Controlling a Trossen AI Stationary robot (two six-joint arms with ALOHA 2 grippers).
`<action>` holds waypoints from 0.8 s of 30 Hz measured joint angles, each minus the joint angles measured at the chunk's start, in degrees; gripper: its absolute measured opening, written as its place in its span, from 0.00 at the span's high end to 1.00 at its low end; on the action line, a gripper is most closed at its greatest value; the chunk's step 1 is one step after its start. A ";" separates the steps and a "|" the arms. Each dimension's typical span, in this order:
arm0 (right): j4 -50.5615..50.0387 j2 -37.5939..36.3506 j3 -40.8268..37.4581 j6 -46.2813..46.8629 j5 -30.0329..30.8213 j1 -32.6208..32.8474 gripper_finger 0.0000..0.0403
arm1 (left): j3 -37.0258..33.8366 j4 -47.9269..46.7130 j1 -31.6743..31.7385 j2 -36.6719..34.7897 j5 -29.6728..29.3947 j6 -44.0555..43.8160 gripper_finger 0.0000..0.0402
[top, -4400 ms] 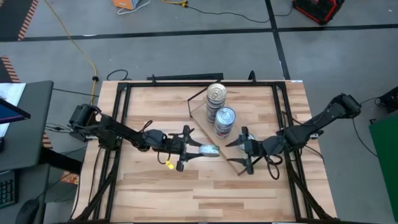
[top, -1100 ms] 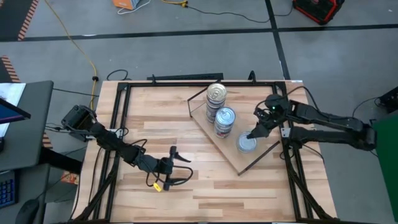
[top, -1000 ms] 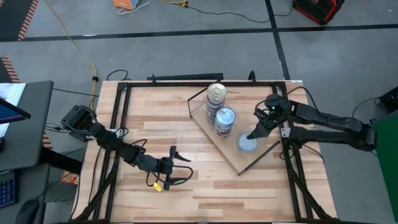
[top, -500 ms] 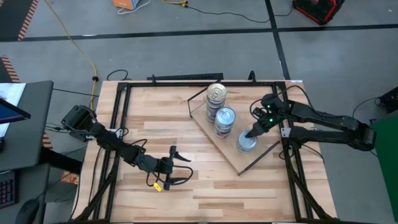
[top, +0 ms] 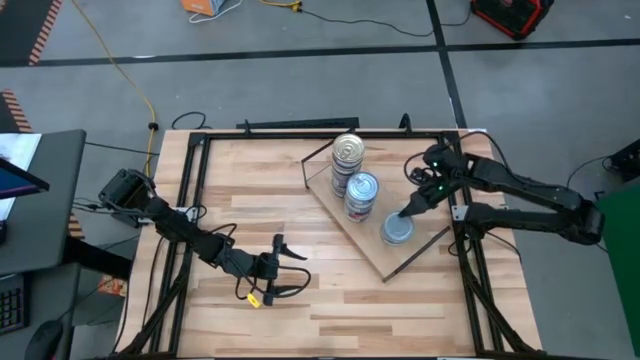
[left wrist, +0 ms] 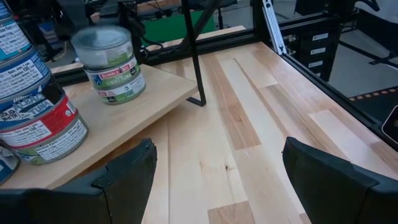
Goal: Stack canned seafood by type on shelf
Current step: Return to Home Position
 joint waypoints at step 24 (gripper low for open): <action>0.30 -27.95 2.66 -19.85 30.00 -3.44 0.34 | -11.47 0.33 3.84 -19.53 1.61 0.91 0.17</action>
